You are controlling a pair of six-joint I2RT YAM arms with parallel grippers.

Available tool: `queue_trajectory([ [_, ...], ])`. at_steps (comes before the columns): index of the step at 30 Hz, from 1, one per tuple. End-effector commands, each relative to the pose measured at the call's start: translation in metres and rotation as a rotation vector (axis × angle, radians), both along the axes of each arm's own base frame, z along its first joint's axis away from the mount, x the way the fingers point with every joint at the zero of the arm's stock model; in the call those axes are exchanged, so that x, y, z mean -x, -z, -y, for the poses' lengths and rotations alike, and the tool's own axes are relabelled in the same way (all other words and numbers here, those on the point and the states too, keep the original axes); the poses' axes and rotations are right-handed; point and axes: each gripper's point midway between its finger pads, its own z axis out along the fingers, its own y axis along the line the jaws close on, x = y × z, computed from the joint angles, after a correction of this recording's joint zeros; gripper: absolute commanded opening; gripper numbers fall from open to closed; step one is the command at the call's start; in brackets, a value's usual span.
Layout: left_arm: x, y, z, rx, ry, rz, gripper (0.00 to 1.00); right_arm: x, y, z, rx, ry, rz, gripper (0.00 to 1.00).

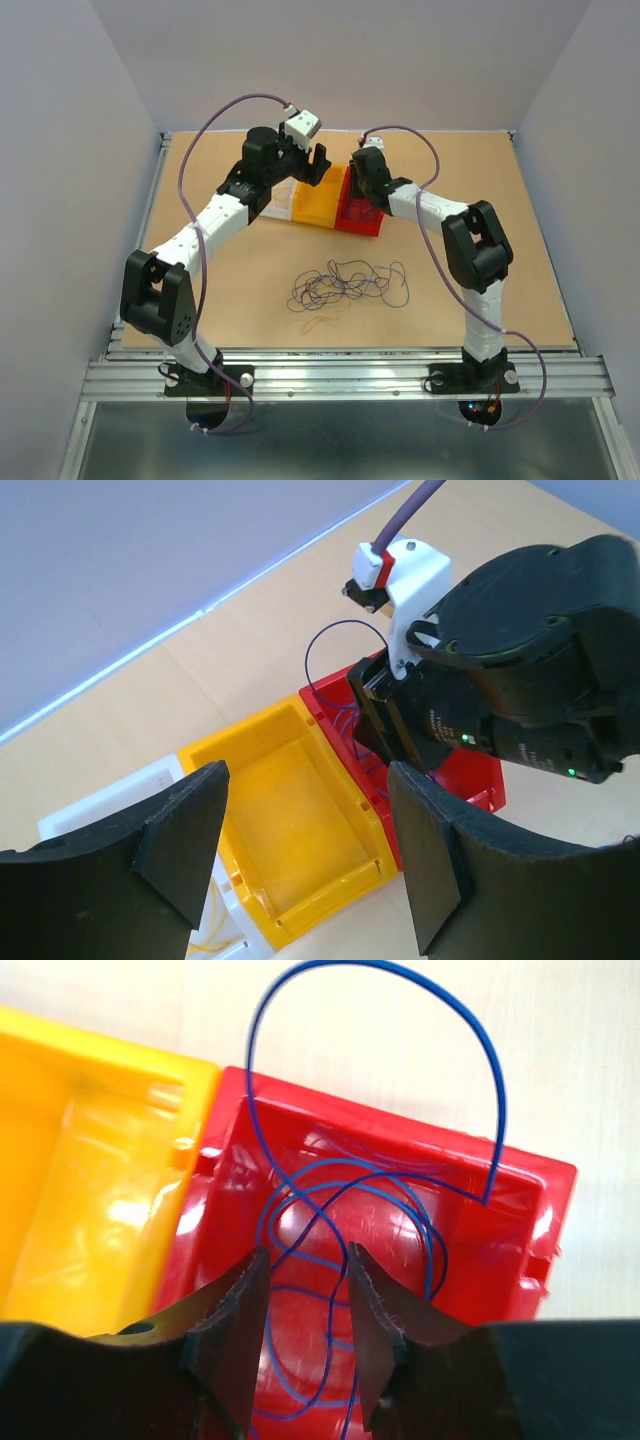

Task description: Untangle the cables

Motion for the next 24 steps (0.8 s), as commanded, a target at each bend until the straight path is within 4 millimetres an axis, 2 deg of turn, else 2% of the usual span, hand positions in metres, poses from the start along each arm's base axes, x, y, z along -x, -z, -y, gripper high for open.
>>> queue_trajectory([
  [1, -0.003, -0.028, -0.002, 0.018, -0.007, 0.077, 0.76, 0.011, -0.042, -0.01, -0.049, -0.021, 0.085, 0.45],
  [3, -0.003, -0.026, -0.003, 0.015, -0.008, 0.074, 0.76, 0.015, -0.05, -0.008, -0.056, -0.017, 0.101, 0.47],
  [4, -0.003, -0.025, -0.003, 0.015, -0.006, 0.073, 0.76, 0.017, -0.061, -0.007, -0.065, -0.013, 0.12, 0.51],
  [6, -0.003, -0.026, -0.003, 0.014, -0.008, 0.075, 0.76, 0.02, -0.066, 0.002, -0.056, 0.012, 0.138, 0.53],
  [7, -0.003, -0.025, -0.004, 0.012, -0.01, 0.075, 0.76, 0.021, -0.076, 0.005, -0.058, 0.021, 0.159, 0.55],
  [9, -0.002, -0.025, -0.002, 0.014, -0.003, 0.073, 0.76, 0.018, -0.088, 0.01, -0.053, 0.03, 0.209, 0.55],
  [13, -0.002, -0.026, -0.003, 0.014, -0.004, 0.077, 0.76, 0.01, -0.113, 0.011, -0.052, 0.023, 0.285, 0.64],
  [14, -0.002, -0.026, -0.004, 0.014, -0.006, 0.077, 0.76, 0.005, -0.111, 0.01, -0.048, 0.02, 0.288, 0.64],
  [16, -0.002, -0.026, -0.003, 0.011, -0.005, 0.079, 0.76, -0.008, -0.12, 0.01, -0.055, 0.021, 0.309, 0.64],
  [20, -0.003, -0.024, -0.003, 0.01, -0.005, 0.075, 0.76, -0.031, -0.115, 0.009, -0.034, 0.014, 0.315, 0.64],
  [21, -0.003, -0.024, -0.003, 0.01, -0.005, 0.075, 0.76, -0.04, -0.115, 0.011, -0.031, 0.026, 0.322, 0.64],
  [24, -0.003, -0.023, -0.003, 0.006, -0.003, 0.074, 0.76, -0.049, -0.111, 0.021, 0.008, 0.07, 0.329, 0.65],
])
